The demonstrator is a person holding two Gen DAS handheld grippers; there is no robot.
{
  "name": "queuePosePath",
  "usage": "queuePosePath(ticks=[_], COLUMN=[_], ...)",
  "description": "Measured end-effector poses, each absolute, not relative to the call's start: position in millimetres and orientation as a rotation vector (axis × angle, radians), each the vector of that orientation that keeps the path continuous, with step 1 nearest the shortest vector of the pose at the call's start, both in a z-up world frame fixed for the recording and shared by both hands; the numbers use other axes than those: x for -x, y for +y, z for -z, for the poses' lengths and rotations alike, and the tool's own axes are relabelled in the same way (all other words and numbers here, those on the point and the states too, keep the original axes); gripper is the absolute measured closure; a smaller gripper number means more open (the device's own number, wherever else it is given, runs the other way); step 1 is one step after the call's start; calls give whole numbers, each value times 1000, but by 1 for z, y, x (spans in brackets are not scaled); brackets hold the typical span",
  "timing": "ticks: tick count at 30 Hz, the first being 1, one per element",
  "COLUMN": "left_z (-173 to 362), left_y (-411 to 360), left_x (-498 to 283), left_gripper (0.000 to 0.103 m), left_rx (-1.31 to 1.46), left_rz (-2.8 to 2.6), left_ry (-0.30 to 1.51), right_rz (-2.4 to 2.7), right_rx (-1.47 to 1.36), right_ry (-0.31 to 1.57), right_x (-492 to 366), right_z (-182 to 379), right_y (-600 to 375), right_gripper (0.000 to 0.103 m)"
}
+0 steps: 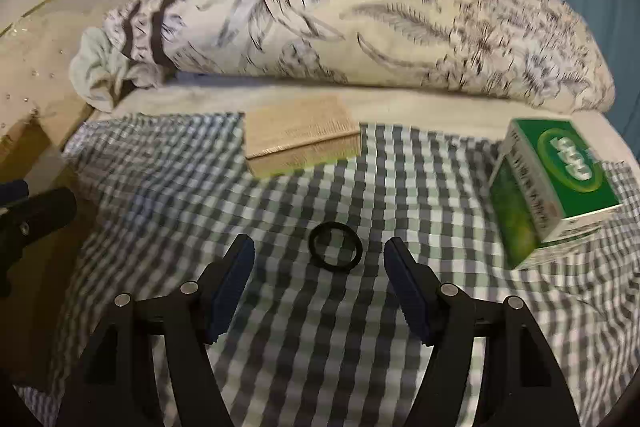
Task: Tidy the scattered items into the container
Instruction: 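Move the right tool to the black ring and close on it, then grasp the wooden block with the left tool while the right tool holds the ring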
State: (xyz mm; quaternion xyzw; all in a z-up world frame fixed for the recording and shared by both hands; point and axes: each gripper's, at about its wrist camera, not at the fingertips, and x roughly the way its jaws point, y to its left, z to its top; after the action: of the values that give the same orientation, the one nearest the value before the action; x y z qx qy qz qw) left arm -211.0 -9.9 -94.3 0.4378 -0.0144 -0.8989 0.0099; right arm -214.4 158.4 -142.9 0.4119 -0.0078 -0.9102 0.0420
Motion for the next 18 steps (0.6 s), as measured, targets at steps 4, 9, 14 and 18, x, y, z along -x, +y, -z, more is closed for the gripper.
queuePosePath(ticks=[4,9,14,18], left_z=[109,129,150,157], left_y=[3,17,30,42], left_x=[235,261,290,298], left_gripper=[9,9,9,9], left_rx=[-1402,-1420,-1513,-1534], left_rz=[2811,2845,2822,2855], left_ry=[-54,-74,-28,-13], right_rz=[2763,2799,2880,2918], right_rx=[-1314,-1320,-1236,-1216], right_ry=[-48,-5,-138,-167], right_x=[230,236,220,209], right_z=[164,178,166,163], right_y=[163,164,183,197], right_gripper=[36,41,98,98])
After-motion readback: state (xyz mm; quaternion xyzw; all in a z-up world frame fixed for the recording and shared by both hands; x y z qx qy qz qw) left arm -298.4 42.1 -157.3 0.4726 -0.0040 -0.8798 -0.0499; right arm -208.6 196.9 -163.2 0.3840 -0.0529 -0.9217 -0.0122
